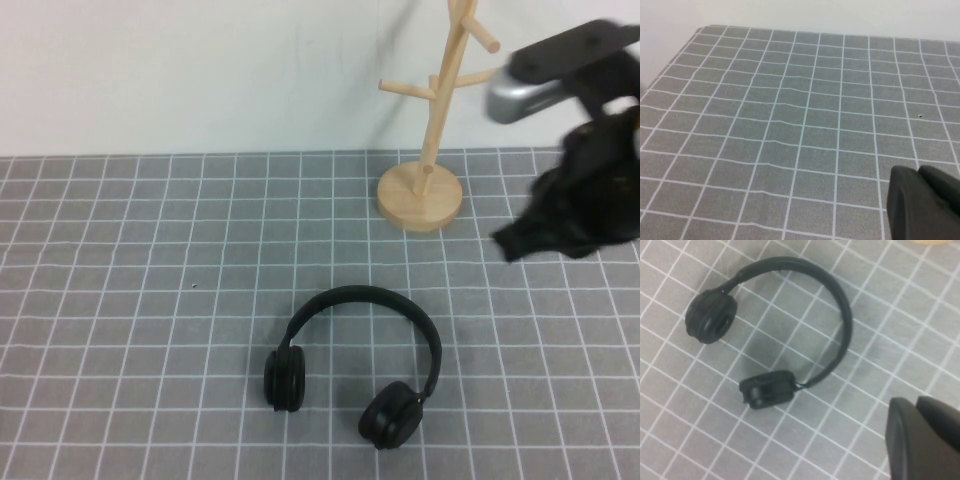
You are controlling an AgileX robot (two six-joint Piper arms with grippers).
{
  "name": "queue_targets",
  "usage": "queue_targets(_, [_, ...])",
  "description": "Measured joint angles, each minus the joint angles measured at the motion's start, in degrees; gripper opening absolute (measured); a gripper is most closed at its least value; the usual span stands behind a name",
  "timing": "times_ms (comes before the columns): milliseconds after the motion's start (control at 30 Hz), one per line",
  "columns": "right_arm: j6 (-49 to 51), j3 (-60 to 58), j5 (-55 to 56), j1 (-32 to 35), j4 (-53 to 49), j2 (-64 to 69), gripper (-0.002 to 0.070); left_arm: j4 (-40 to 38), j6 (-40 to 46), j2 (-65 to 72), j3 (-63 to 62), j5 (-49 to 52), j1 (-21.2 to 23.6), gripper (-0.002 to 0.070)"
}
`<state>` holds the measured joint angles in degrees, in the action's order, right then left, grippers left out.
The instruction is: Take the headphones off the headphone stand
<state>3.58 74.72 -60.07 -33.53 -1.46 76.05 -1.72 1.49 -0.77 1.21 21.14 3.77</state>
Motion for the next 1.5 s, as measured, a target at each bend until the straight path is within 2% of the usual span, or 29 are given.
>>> queue_targets(233, [0.00, -8.39, -0.54, 0.00, -1.11, -10.35, -0.0006, 0.00, 0.00, 0.00, 0.00, 0.00, 0.00, -0.0004])
queue_targets(367, [0.00, -18.22, 6.82, 1.97, -2.22, -17.57, -0.0006, 0.00, 0.00, 0.00, 0.00, 0.00, 0.00, -0.0004])
queue_targets(433, [0.00, -24.48, 13.58, 5.41, -1.98, -22.64, -0.0006, 0.00, 0.00, 0.00, 0.00, 0.00, 0.00, -0.0004])
queue_targets(667, [0.00, -51.20, 46.11, 24.23, -0.94, -44.10, -0.0006, 0.00, 0.00, 0.00, 0.00, 0.00, 0.00, -0.0004])
queue_targets(867, [-2.39, -68.62, 57.29, 34.98, -2.94, -59.37, -0.0006, 0.00, 0.00, 0.00, 0.00, 0.00, 0.00, -0.0004])
queue_targets(1000, [-3.00, -75.54, 57.83, 38.51, -3.16, -68.64, -0.0007, 0.00, 0.00, 0.00, 0.00, 0.00, 0.00, -0.0004])
queue_targets(1133, [-3.00, -76.20, 50.91, 38.80, -3.16, -75.48, -0.0007, 0.00, 0.00, 0.00, 0.00, 0.00, 0.00, -0.0004])
queue_targets(1333, [-1.27, -76.24, 39.02, 38.80, -3.05, -76.54, -0.0006, 0.00, 0.00, 0.00, 0.00, 0.00, 0.00, -0.0004])
queue_targets(1500, [-0.91, -76.24, 38.28, 38.80, -3.05, -76.54, -0.0007, 0.00, 0.00, 0.00, 0.00, 0.00, 0.00, -0.0004])
